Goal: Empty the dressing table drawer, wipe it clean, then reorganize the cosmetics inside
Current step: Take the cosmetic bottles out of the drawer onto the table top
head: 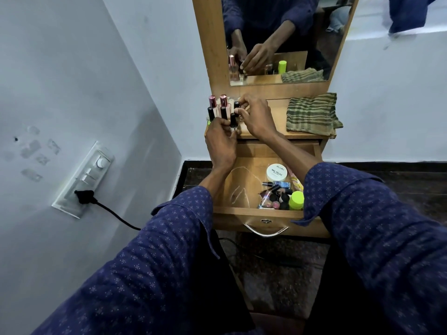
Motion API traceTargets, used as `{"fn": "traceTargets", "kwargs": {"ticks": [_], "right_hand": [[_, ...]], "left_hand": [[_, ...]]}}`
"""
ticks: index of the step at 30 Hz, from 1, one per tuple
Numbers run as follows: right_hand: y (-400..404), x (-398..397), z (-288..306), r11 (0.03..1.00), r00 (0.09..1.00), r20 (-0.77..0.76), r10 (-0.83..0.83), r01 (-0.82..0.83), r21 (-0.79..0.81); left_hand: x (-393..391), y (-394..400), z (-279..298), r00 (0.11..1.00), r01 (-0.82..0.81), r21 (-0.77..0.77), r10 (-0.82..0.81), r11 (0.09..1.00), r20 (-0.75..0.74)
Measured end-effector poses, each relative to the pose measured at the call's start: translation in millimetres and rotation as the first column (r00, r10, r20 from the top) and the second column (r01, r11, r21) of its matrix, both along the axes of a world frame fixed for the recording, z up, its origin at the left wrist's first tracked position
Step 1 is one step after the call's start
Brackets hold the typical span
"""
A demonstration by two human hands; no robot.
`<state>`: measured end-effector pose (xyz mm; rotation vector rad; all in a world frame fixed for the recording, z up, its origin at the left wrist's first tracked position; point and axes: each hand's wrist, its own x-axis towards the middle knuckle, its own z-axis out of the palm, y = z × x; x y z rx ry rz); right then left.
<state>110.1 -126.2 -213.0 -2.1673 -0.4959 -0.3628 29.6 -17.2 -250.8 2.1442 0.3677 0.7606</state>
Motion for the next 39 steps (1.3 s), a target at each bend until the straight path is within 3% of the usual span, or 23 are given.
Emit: {"fn": "traceTargets", "kwargs": {"ticks": [13,18,21,23,26,28,34,39], "right_hand": [[-12,-12,-6,0.998,0.998,-0.034,0.043,-0.045,-0.033],[-27,-31,-10,0.998,0.999,-0.029,0.032,-0.034,-0.049],[-41,-49,-12,0.993,0.997,-0.044,0.058,-0.062,-0.098],[-54,-62,-15,0.985,0.991,-0.085,0.106,-0.116,-0.126],[-77,-84,-26,0.957,0.966,-0.196,0.171,-0.211,-0.202],[-88,-96,-32,0.930,0.952,-0.251,0.176,-0.245,-0.274],[-119,-141,-65,0.910,0.986,-0.161,0.038,-0.101,-0.403],[-123,-143,-73,0.935,0.987,-0.134,-0.090,0.038,-0.352]], "left_hand": [[1,5,-5,1.000,0.015,-0.024,-0.015,1.000,0.019],[-15,1,-4,0.996,0.077,-0.028,-0.076,0.997,0.053],[-27,-2,-10,0.989,0.144,-0.017,-0.144,0.989,-0.009],[-38,-4,-15,0.946,0.302,-0.056,-0.307,0.952,-0.103],[-53,-8,-23,0.775,0.559,-0.130,-0.572,0.819,-0.269],[-60,-7,-25,0.687,0.622,-0.180,-0.641,0.762,-0.342],[-71,-11,-41,0.593,0.663,-0.237,-0.691,0.710,-0.412],[-72,-20,-46,0.526,0.717,-0.133,-0.656,0.684,-0.542]]}}
